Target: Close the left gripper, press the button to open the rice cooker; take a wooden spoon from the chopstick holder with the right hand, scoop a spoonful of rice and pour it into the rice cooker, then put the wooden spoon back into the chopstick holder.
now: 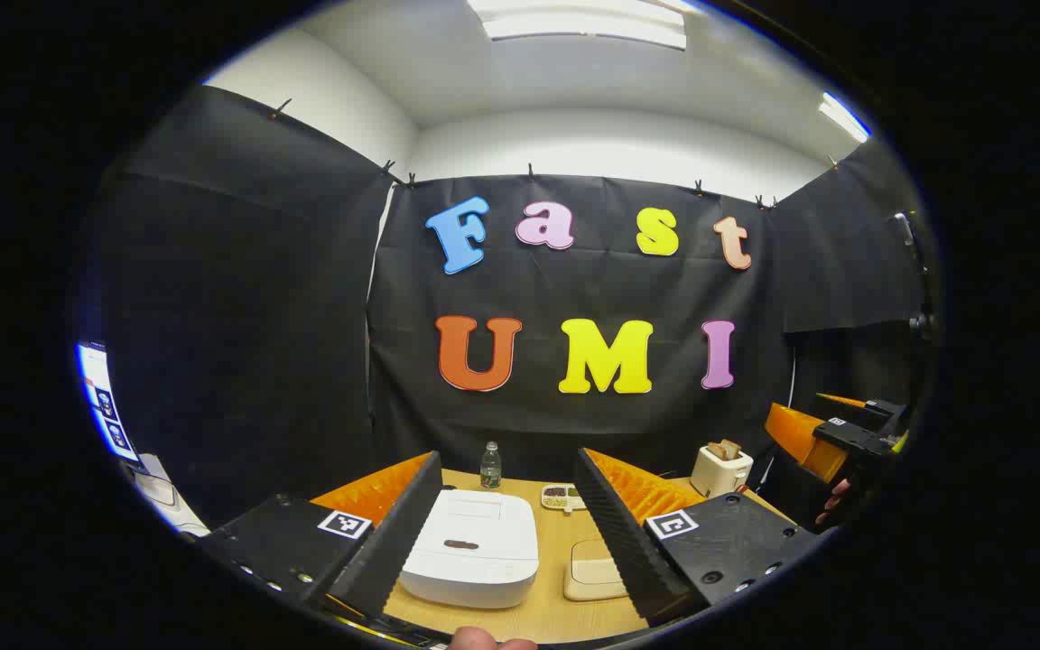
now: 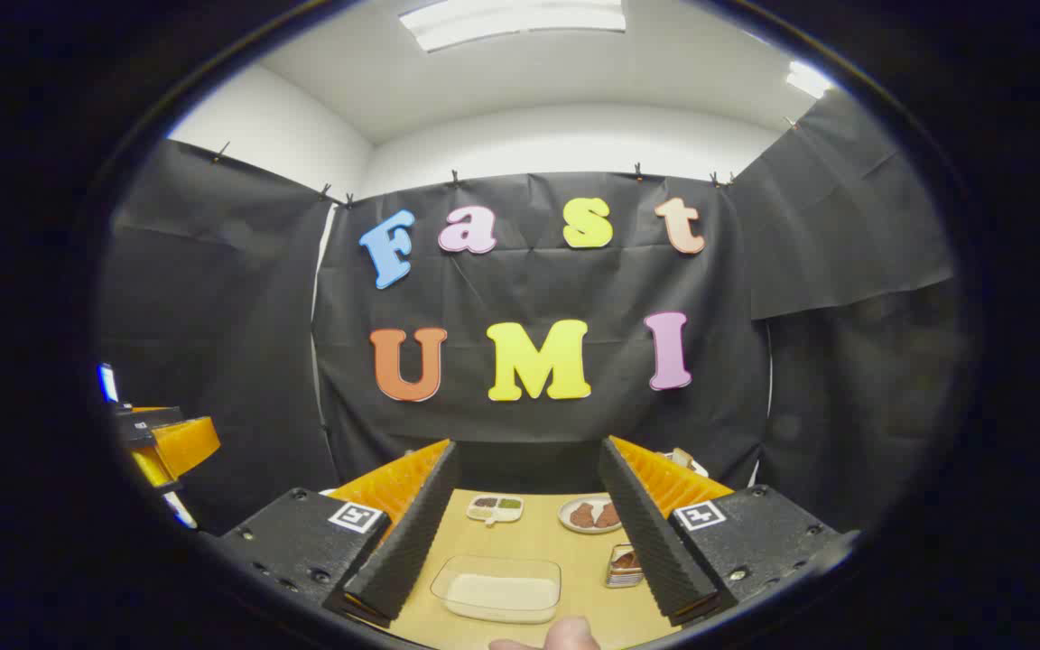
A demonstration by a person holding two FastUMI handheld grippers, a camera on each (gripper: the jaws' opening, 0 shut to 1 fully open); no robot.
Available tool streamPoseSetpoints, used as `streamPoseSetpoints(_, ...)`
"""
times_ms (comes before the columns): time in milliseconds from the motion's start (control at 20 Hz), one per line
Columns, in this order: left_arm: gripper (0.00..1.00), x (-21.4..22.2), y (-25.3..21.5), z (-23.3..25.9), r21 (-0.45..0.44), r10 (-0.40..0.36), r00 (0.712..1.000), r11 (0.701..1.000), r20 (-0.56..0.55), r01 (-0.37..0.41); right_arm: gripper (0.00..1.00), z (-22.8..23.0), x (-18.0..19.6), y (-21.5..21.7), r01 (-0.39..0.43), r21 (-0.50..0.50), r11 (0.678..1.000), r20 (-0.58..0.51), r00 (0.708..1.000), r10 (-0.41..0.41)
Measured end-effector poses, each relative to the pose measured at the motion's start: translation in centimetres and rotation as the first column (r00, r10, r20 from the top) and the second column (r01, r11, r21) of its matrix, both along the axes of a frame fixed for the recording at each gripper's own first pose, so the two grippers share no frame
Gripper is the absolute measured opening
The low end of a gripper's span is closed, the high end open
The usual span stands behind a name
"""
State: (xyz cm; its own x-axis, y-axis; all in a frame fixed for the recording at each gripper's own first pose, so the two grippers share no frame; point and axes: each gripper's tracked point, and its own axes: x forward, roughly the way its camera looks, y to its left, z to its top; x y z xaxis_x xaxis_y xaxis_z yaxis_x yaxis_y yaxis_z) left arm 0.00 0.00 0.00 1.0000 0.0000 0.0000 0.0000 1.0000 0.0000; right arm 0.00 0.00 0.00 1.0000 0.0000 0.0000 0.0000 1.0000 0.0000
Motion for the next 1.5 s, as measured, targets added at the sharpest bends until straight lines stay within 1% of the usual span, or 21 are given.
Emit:
streamPoseSetpoints(50,0.95,0.0,-0.1,-0.1,0.002,0.000,1.000,1.000,-0.002,0.000,1.00,-0.1,0.1,-0.1,0.000,0.002,1.000,-0.002,1.000,0.000)
streamPoseSetpoints(400,0.95,0.3,-0.6,-0.5,0.007,0.006,1.000,1.000,-0.018,-0.006,1.00,0.2,0.2,-1.3,0.015,0.003,1.000,-0.001,1.000,-0.015)
streamPoseSetpoints(700,0.95,0.3,-1.2,-0.5,0.013,-0.002,1.000,1.000,-0.011,0.002,1.00,-0.2,0.2,-2.4,0.033,0.007,0.999,-0.007,0.999,-0.033)
streamPoseSetpoints(1050,0.95,0.8,-1.2,-1.1,0.023,0.002,0.999,1.000,-0.033,-0.001,1.00,-0.5,0.6,-2.7,0.035,0.008,0.999,-0.012,0.999,-0.035)
streamPoseSetpoints(1300,0.95,1.6,-1.1,-2.2,0.022,-0.013,0.997,1.000,-0.079,0.014,1.00,-0.5,1.3,-3.1,0.031,0.005,1.000,-0.017,0.999,-0.031)
streamPoseSetpoints(1350,0.95,1.7,-1.1,-2.4,0.024,-0.010,0.996,1.000,-0.090,0.012,0.96,-0.6,1.4,-3.2,0.028,0.005,1.000,-0.020,0.999,-0.028)
streamPoseSetpoints(1400,0.95,1.9,-0.9,-2.7,0.027,-0.005,0.995,1.000,-0.100,0.008,1.00,-0.5,1.6,-3.2,0.026,0.002,1.000,-0.019,0.999,-0.026)
streamPoseSetpoints(1500,0.95,2.4,-1.2,-4.1,0.024,-0.022,0.989,0.999,-0.148,0.026,1.00,-0.3,2.2,-3.5,0.024,0.000,1.000,-0.019,1.000,-0.024)
